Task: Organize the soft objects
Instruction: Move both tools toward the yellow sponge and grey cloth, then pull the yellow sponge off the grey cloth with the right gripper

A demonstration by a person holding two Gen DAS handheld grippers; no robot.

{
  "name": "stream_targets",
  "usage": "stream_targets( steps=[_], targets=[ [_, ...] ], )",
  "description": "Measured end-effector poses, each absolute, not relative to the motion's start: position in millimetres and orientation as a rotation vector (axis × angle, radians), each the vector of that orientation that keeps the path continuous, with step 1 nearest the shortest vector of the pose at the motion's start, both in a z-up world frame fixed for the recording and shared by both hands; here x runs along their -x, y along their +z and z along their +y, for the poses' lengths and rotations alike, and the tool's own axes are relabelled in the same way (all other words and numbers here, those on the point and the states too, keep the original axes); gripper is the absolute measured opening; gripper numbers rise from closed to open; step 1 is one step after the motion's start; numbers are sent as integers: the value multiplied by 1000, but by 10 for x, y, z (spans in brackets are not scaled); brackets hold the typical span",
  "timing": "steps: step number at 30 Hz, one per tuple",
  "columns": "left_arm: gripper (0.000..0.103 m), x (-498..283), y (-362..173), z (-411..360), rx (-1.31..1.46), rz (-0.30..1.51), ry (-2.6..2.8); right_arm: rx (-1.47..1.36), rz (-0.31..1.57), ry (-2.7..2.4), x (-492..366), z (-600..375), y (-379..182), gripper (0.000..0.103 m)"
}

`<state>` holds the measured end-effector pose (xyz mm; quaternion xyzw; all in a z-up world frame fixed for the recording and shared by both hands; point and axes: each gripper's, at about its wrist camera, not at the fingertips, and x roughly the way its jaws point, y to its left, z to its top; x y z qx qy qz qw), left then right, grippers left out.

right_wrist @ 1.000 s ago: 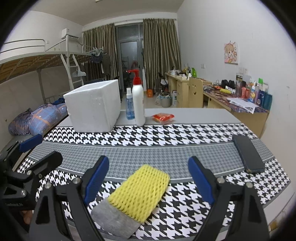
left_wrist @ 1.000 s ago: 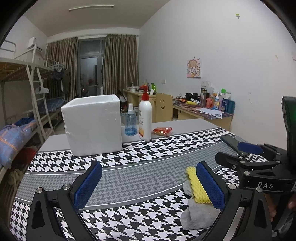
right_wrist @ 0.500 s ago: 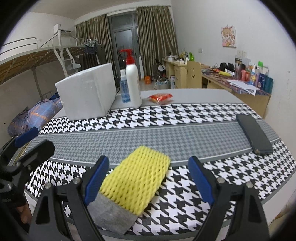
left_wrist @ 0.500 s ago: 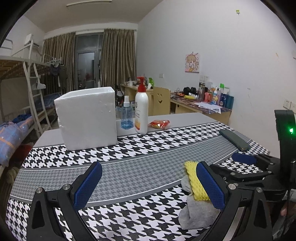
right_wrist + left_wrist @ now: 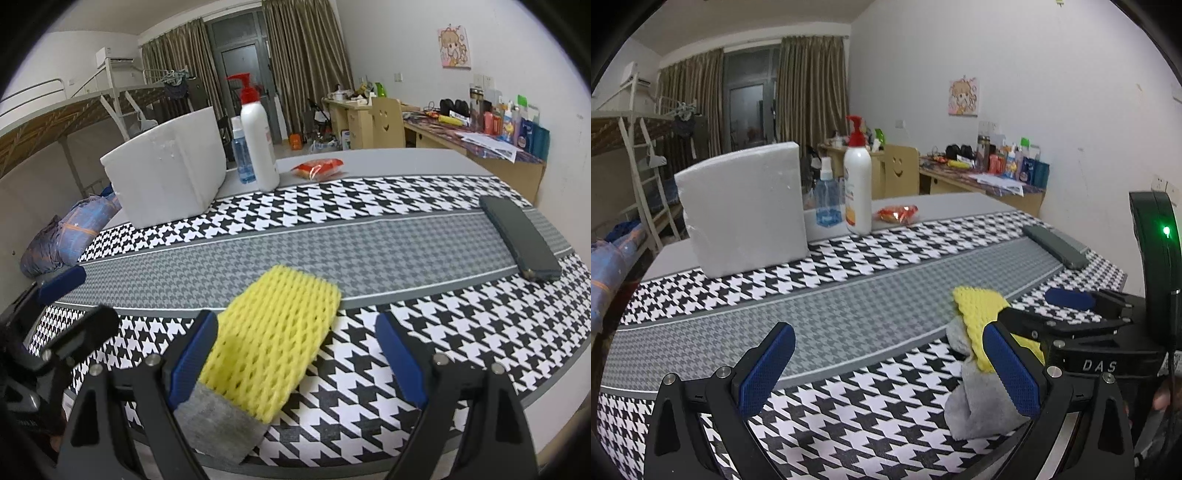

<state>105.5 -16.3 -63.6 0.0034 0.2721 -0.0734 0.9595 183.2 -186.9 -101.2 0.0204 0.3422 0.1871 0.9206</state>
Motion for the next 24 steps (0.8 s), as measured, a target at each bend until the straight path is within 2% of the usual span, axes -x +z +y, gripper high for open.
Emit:
stream_targets(
  steps=[2,8,22,24],
  targets=[
    [102,-1055,-654,-164,-7,560,-155,-44,710,389,-1834,-1872,-1027,89],
    [102,-1082,-694,-193,-10,579,-165,-45,758,419,-1851,-1839,-1109,73],
    [102,-1150,-763,-307,-24,609,-199,-75,819,455,-1886,-1864,-1203,26],
    [102,-1155,-774,-339,-27,613,-205,-79,810,454,-1879,-1881,-1183,15]
  ],
)
